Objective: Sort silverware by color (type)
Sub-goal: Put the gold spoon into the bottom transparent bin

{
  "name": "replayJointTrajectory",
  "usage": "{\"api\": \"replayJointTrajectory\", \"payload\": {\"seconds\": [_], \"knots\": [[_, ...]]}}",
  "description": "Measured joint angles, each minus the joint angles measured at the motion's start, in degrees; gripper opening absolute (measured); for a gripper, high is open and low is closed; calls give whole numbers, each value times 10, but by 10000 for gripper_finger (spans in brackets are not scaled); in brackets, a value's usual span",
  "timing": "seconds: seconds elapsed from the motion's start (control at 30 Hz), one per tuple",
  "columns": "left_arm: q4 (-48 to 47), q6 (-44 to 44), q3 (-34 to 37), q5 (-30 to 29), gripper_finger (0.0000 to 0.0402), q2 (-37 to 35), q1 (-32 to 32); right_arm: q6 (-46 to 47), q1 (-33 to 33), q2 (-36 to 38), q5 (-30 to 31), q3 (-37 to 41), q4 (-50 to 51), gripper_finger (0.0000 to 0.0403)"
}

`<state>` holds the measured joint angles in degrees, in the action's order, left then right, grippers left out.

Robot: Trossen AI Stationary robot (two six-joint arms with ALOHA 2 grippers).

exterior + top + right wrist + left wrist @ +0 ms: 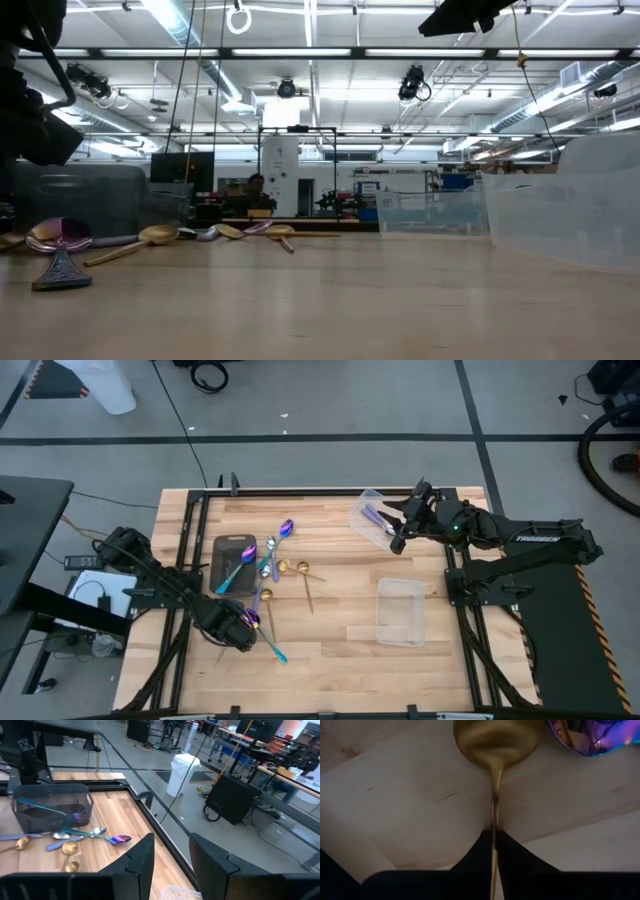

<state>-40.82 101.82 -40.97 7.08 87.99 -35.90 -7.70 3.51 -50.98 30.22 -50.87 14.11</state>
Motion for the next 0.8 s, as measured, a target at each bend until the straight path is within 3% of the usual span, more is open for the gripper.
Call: {"api": "replayJointTrajectory", "payload": {"seconds": [0.57, 0.8], "knots": [[-22, -86, -60, 5, 19, -24, 36, 1, 0, 0, 0, 0, 8, 132], [-62, -128, -111, -41, 19, -25, 53, 1, 0, 0, 0, 0, 8, 132]]}}
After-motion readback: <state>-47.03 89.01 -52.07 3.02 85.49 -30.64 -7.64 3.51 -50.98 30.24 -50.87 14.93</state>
